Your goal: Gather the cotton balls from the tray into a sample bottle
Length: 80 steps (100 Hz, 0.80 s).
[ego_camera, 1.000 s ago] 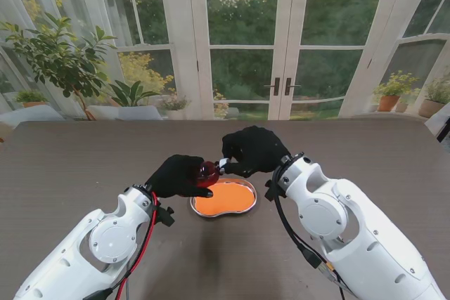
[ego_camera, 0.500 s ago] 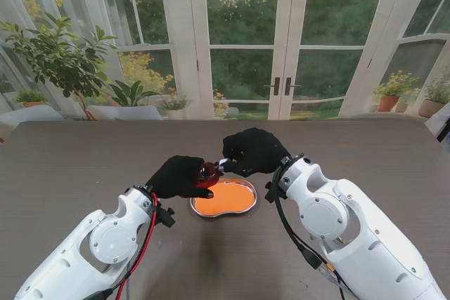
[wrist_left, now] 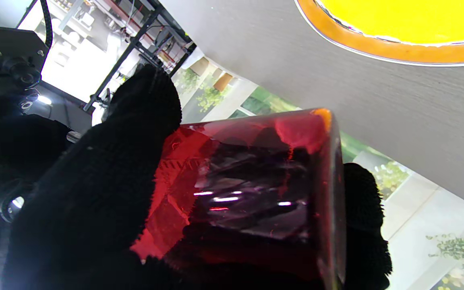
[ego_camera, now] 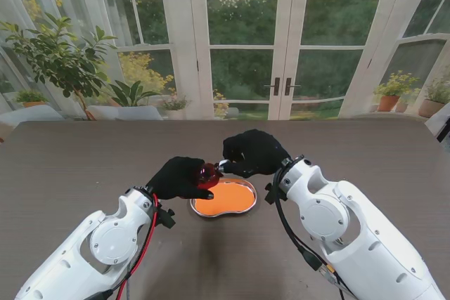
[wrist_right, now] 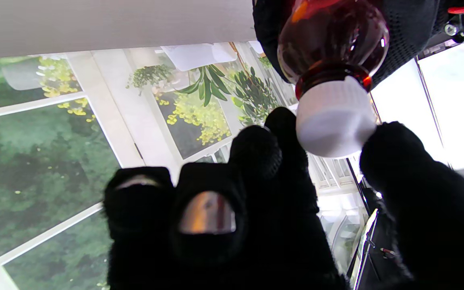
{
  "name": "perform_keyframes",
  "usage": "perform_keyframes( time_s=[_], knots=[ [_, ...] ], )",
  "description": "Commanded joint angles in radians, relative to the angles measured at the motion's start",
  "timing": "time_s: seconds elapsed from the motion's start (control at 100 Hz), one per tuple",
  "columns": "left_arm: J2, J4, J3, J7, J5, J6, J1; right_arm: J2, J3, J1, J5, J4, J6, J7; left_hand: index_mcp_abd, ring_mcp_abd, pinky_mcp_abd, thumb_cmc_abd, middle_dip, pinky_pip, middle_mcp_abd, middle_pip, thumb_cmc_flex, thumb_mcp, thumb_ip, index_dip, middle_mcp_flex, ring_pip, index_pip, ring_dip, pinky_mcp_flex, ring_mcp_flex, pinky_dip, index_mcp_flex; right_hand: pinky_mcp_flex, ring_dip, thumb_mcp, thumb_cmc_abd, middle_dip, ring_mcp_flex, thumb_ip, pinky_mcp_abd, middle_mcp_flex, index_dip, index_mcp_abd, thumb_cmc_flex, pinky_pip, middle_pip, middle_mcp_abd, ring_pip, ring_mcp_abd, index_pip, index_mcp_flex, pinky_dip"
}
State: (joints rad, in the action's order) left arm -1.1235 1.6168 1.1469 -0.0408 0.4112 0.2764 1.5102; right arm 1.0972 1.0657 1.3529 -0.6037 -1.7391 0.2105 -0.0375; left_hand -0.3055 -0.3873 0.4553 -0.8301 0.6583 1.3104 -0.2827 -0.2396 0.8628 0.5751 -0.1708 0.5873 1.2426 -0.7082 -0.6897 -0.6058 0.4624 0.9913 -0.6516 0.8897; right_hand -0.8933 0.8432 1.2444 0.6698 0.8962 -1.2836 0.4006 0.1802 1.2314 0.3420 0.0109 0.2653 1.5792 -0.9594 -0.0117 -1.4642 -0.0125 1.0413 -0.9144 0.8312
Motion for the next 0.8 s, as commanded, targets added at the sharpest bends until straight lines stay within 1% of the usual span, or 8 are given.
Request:
perform_keyframes(
  time_s=[0.0,0.12,0.15,0.33,0.45,0.58,0.71,0.79],
  knots=[
    [-0.003,0.008,0.003,0.017,-0.004,-0.006,0.002,0.004,-0.005,0.009,-0.004,-0.002,0.018,-0.010,0.170,-0.023,0.003,0.270,-0.005,-0.005,0.027,-0.021,0.214,0.295,0.014,0.015,0.032,-0.024,-0.136,0.004,-0.012,0.019,-0.006,0.151,0.002,-0.003,0.021,0.026,-0.014,-0.034,-0.056,0.017,0.011,0.027,-0.095,0.085,0.069,0.019,-0.022,-0.026,-0.024,0.110,-0.033,0.023],
    [-0.003,0.009,0.004,0.017,-0.003,-0.007,0.004,0.004,-0.004,0.009,-0.001,0.000,0.037,-0.008,0.170,-0.022,0.003,0.270,-0.004,-0.005,0.028,-0.021,0.214,0.294,0.014,0.015,0.031,-0.025,-0.136,0.003,-0.012,0.019,-0.006,0.150,0.008,-0.008,0.034,0.097,-0.023,-0.034,-0.048,0.012,-0.003,0.001,-0.100,0.131,0.062,0.031,-0.026,-0.016,-0.026,0.122,-0.006,0.021],
    [-0.003,0.009,0.004,0.016,-0.003,-0.007,0.004,0.005,-0.004,0.009,-0.001,0.002,0.041,-0.005,0.170,-0.021,0.003,0.271,-0.004,-0.005,0.026,-0.021,0.214,0.294,0.015,0.015,0.031,-0.025,-0.136,0.003,-0.013,0.018,-0.006,0.150,0.008,-0.009,0.047,0.113,-0.024,-0.034,-0.040,0.010,-0.004,-0.015,-0.100,0.135,0.061,0.034,-0.027,-0.014,-0.027,0.132,-0.002,0.021],
    [-0.005,0.003,0.000,0.009,-0.005,-0.006,0.001,0.009,-0.007,0.013,-0.007,0.007,0.057,0.021,0.170,-0.023,0.002,0.271,-0.002,-0.005,0.027,-0.022,0.214,0.293,0.015,0.015,0.031,-0.026,-0.136,0.003,-0.013,0.018,-0.007,0.150,0.011,-0.011,0.057,0.150,-0.026,-0.034,-0.036,0.010,-0.004,-0.028,-0.095,0.152,0.058,0.040,-0.025,-0.010,-0.026,0.132,0.000,0.020],
    [-0.004,0.001,-0.002,0.015,-0.009,-0.006,-0.002,0.012,-0.009,0.016,-0.037,0.008,0.066,0.055,0.168,-0.025,0.003,0.271,-0.001,0.001,0.022,-0.024,0.215,0.293,0.015,0.016,0.034,-0.029,-0.137,0.002,-0.006,0.025,-0.009,0.151,0.010,-0.011,0.064,0.162,-0.028,-0.034,-0.032,0.014,0.006,-0.032,-0.094,0.152,0.057,0.039,-0.023,-0.011,-0.024,0.135,-0.008,0.019],
    [-0.003,0.003,0.000,0.023,-0.015,-0.008,-0.001,0.012,-0.008,0.018,-0.101,0.004,0.069,0.089,0.158,-0.034,0.016,0.269,0.008,0.020,0.010,-0.036,0.218,0.298,0.014,0.016,0.041,-0.047,-0.138,-0.003,0.016,0.048,-0.016,0.151,0.004,-0.008,0.069,0.166,-0.030,-0.035,-0.027,0.017,0.017,-0.035,-0.100,0.144,0.055,0.038,-0.027,-0.018,-0.029,0.140,-0.018,0.018],
    [-0.003,0.006,0.003,0.026,-0.017,-0.013,0.002,0.012,-0.008,0.020,-0.127,-0.002,0.063,0.103,0.154,-0.040,0.029,0.263,0.017,0.045,0.003,-0.051,0.216,0.306,0.012,0.016,0.053,-0.068,-0.140,-0.009,0.042,0.076,-0.026,0.153,0.002,-0.004,0.072,0.166,-0.030,-0.035,-0.025,0.019,0.023,-0.035,-0.097,0.140,0.055,0.037,-0.026,-0.026,-0.028,0.143,-0.022,0.018],
    [-0.002,0.008,0.003,0.028,-0.017,-0.015,0.002,0.011,-0.009,0.022,-0.143,-0.006,0.062,0.111,0.153,-0.043,0.034,0.259,0.020,0.051,0.001,-0.057,0.214,0.311,0.010,0.015,0.060,-0.073,-0.141,-0.009,0.052,0.089,-0.028,0.154,0.000,-0.002,0.073,0.165,-0.031,-0.035,-0.024,0.019,0.026,-0.035,-0.100,0.136,0.055,0.037,-0.028,-0.030,-0.036,0.143,-0.024,0.018]
  ],
)
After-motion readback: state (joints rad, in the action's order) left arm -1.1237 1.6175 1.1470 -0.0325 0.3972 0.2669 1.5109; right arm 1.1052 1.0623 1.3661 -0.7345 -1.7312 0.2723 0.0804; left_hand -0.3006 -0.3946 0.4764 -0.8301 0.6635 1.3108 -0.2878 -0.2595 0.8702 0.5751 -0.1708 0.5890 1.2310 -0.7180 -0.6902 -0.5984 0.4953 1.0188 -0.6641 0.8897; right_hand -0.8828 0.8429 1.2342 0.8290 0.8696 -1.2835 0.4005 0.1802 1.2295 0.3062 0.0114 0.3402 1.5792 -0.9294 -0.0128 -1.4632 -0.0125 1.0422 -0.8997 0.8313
